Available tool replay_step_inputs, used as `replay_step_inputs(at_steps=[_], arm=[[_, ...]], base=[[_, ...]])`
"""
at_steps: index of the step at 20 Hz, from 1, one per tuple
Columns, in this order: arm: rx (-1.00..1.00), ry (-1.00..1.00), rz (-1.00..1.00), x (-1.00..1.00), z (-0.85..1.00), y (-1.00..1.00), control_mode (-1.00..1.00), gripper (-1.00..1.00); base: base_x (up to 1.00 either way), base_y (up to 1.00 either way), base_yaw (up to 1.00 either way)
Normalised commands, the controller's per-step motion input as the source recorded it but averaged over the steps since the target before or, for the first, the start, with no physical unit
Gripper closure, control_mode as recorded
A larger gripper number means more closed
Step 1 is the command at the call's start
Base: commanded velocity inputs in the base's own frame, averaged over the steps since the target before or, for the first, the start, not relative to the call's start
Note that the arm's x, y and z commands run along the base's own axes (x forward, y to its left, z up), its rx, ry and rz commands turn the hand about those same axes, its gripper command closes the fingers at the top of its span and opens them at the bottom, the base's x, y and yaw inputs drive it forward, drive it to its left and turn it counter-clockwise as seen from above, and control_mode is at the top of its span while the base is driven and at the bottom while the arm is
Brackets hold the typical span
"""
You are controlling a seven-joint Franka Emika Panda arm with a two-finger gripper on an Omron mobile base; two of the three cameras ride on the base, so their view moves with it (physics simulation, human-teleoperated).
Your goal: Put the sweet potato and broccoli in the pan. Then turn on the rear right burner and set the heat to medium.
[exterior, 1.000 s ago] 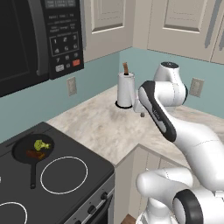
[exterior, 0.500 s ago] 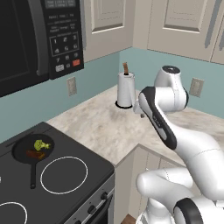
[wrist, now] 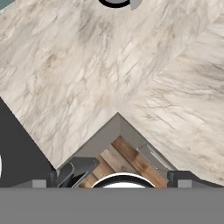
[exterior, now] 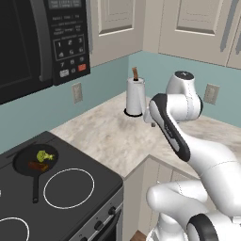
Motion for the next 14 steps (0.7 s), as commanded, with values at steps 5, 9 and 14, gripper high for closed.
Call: replay_step_inputs(at_steps=[5, 9, 14], arm=[[0.00, 0.00, 0.00, 0.00, 0.00, 0.00, -1.00, -1.00], [0.00, 0.00, 0.00, 0.00, 0.00, 0.00, -1.00, -1.00], [0.00, 0.00, 0.00, -0.02, 0.00, 0.00, -1.00, -1.00]], base=[[0.00, 0.00, 0.00], [0.00, 0.00, 0.00], [0.00, 0.00, 0.00]])
